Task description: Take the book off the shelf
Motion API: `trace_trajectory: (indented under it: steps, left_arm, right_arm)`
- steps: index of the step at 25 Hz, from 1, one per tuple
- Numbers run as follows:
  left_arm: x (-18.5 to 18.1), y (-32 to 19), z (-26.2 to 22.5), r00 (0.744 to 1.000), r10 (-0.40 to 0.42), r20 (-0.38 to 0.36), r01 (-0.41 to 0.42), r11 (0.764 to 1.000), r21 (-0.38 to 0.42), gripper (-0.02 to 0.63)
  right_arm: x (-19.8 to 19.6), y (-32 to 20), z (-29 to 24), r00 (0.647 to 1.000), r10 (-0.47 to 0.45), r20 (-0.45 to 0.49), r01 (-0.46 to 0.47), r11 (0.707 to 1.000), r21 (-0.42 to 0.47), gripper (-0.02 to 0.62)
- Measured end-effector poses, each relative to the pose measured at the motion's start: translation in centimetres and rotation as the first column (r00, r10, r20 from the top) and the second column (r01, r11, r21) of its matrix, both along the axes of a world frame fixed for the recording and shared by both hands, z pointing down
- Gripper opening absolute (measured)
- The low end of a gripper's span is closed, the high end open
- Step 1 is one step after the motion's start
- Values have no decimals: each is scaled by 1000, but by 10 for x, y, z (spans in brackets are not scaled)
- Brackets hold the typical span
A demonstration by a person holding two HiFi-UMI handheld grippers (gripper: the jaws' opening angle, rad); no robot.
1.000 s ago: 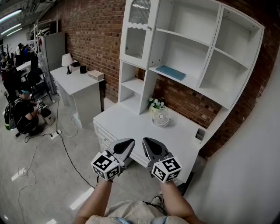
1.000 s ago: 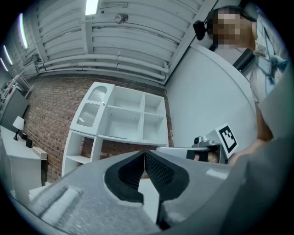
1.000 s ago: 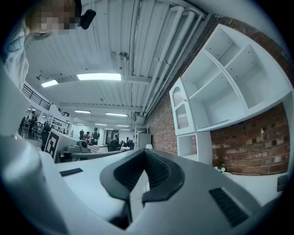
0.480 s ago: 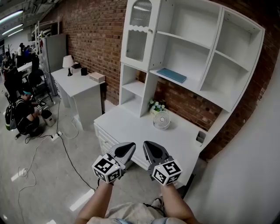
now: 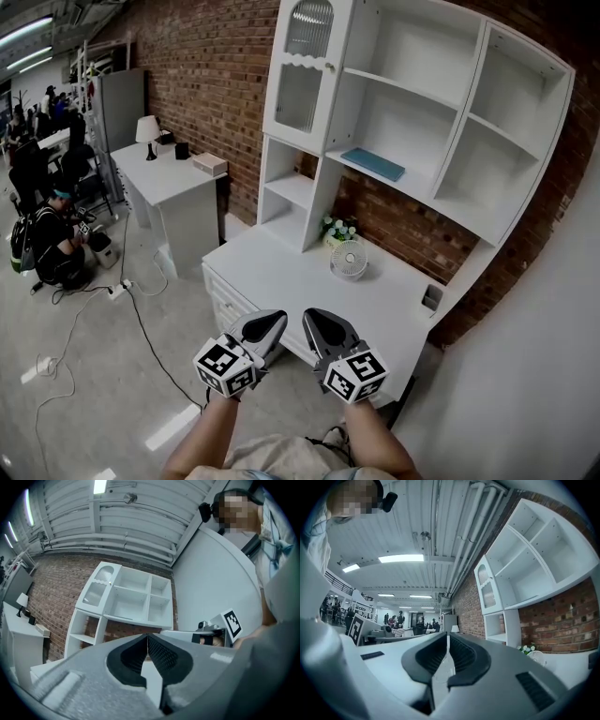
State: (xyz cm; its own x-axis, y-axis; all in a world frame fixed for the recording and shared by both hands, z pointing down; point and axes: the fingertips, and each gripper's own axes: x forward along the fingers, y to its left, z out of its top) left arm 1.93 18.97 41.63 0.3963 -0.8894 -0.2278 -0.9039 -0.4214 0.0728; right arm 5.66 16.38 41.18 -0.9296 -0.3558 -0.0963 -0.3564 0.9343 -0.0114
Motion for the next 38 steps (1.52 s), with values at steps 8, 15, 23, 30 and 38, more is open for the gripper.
trace_trajectory:
  steps: [8, 15, 23, 30, 38]
  left_arm:
    - [-8, 5, -10, 1000, 6, -13, -6, 1000, 5, 11]
    - [-10, -15, -14, 999, 19, -40, -19, 1000, 5, 11]
    - [-22, -81, -11, 999, 36, -16, -36, 999, -20, 11]
    - [-24, -158, -14, 996, 92, -6, -92, 995, -34, 11]
    - [-25, -238, -26, 992, 125, -8, -125, 992, -27, 11]
  right_arm:
    - [-7, 2, -5, 998, 1, -57, 2, 999, 45, 18]
    - [-7, -20, -5, 996, 3, -92, 2, 998, 60, 18]
    - [-22, -84, -7, 992, 2, -126, 11, 995, 102, 20]
    - [-31, -156, -14, 995, 4, -104, 3, 997, 71, 60]
    - [-33, -228, -20, 993, 10, -117, -3, 998, 63, 74]
